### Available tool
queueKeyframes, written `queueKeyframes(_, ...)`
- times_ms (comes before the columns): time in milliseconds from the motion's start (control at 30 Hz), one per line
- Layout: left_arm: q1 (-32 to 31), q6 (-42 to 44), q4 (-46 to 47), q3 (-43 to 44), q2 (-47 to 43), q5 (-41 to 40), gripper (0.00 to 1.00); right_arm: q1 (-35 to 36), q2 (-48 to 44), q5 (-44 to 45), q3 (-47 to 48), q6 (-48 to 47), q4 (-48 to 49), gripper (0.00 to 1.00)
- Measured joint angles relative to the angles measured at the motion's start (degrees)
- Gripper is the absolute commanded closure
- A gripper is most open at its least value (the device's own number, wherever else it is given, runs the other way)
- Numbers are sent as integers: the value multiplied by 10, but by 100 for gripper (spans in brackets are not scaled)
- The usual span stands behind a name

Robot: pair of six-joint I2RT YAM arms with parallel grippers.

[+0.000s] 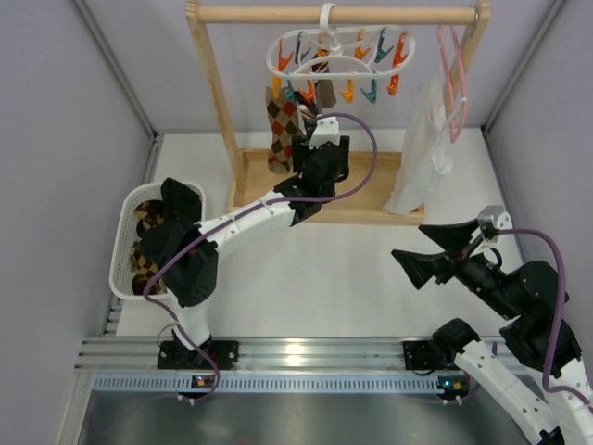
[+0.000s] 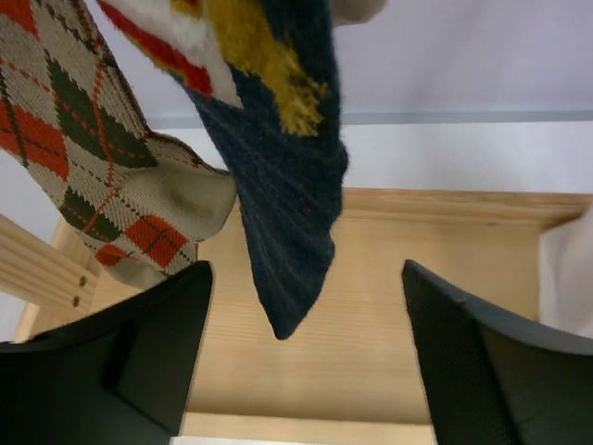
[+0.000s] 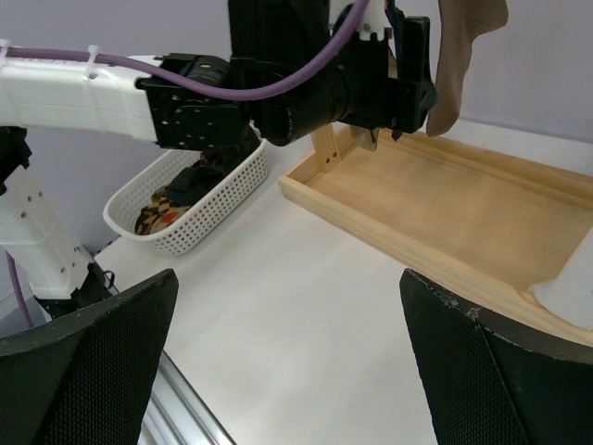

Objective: Remove the socks clipped to the hanger

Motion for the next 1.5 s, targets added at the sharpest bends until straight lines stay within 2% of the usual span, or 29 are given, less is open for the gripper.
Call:
queueKeyframes(67, 1, 11, -2, 21, 28, -36, 31, 0, 0, -1, 0, 0, 0, 0)
queueKeyframes(100, 1, 17, -2, 29, 37, -48, 41, 0, 0, -2, 0, 0, 0, 1)
queueKeyframes(167, 1, 27, -2, 47, 55, -73, 49, 0, 0, -2, 0, 0, 0, 1)
queueKeyframes(233, 2, 35, -2, 65, 66, -88, 70, 0, 0, -4, 0, 0, 0, 1)
queueKeyframes(300, 2, 43, -1, 76, 73, -97, 83, 0, 0, -9, -4, 0, 2, 1)
queueKeyframes(333, 2, 46, 0, 80, 74, -101, 96, 0, 1, -10, -7, 0, 3, 1)
queueKeyframes(367, 2, 45, 1, 80, 74, -103, 100, 0, 1, -11, -10, 0, 3, 0)
queueKeyframes(633, -8, 33, 2, 50, 67, -117, 100, 0, 11, -5, -5, 7, 10, 1)
queueKeyframes(867, -64, 26, 6, 10, 45, -143, 100, 0, 75, 10, 96, 22, 36, 1)
queueKeyframes(1100, -86, -13, 11, -56, -17, -145, 100, 0, 266, -25, 266, 23, 60, 13)
queueKeyframes(1267, -81, -24, 11, -63, -29, -142, 100, 1, 429, -59, 397, 9, 60, 20)
queueKeyframes(1500, -81, -26, 11, -63, -29, -134, 100, 16, 634, -48, 584, -43, 12, 25)
